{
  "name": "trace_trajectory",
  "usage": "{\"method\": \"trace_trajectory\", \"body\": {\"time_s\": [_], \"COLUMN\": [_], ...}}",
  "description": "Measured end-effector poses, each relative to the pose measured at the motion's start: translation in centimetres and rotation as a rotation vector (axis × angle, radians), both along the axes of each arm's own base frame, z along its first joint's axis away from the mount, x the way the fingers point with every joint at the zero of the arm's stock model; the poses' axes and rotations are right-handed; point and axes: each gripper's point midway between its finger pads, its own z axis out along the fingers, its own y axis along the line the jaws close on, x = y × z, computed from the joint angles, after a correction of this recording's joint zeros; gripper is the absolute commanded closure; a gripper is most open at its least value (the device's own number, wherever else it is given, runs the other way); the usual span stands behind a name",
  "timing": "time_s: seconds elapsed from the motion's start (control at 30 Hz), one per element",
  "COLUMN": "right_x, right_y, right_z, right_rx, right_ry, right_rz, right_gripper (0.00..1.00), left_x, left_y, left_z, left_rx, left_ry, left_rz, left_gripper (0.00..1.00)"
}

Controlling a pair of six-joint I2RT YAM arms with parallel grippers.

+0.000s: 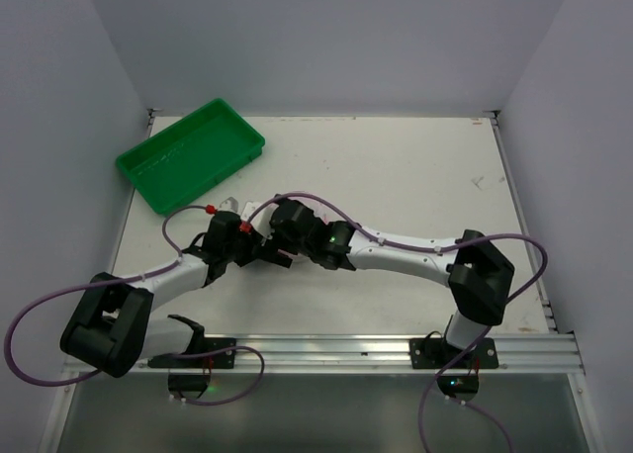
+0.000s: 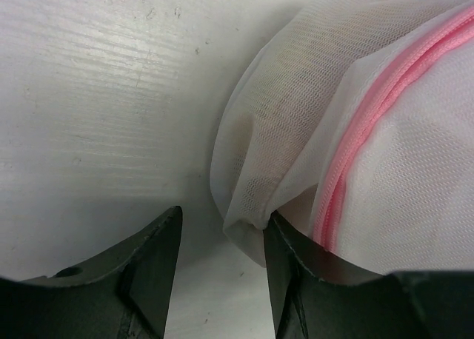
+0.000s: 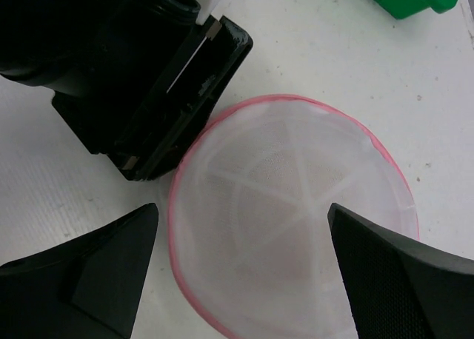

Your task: Unzip the laundry bag and remove the bra

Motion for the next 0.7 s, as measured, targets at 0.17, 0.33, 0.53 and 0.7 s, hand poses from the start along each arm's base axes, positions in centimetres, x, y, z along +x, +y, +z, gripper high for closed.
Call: {"method": "trace_trajectory", "body": {"time_s": [0.17, 0.33, 0.53, 0.7], "right_x": [0.5, 0.3, 0.2, -0.3], "right_y": [-0.6, -1.1, -1.0, -1.1], "right_z": [-2.6, -3.2, -3.2, -3.1], "right_rx": [-0.092, -0.125, -0.132, -0.124], "right_ry": [-0.027, -0.046, -0.057, -0.055], "right_rz": [-0.019, -0.021, -0.026, -0.016], "right_gripper": [0.01, 0.01, 0.01, 0.01], "left_x": [0.0, 0.0, -0.1, -0.1], "left_y": [0.1, 0.1, 0.1, 0.1], "left_z": [-0.1, -0.1, -0.1, -0.1], "left_rx": [0.006, 0.011, 0.015, 0.016], "left_ry": [-0.002, -0.005, -0.006, -0.005], "left_rz": [-0.005, -0.01, -0.013, -0.012], "left_gripper": [0.5, 0.51, 0.51, 0.51]}}
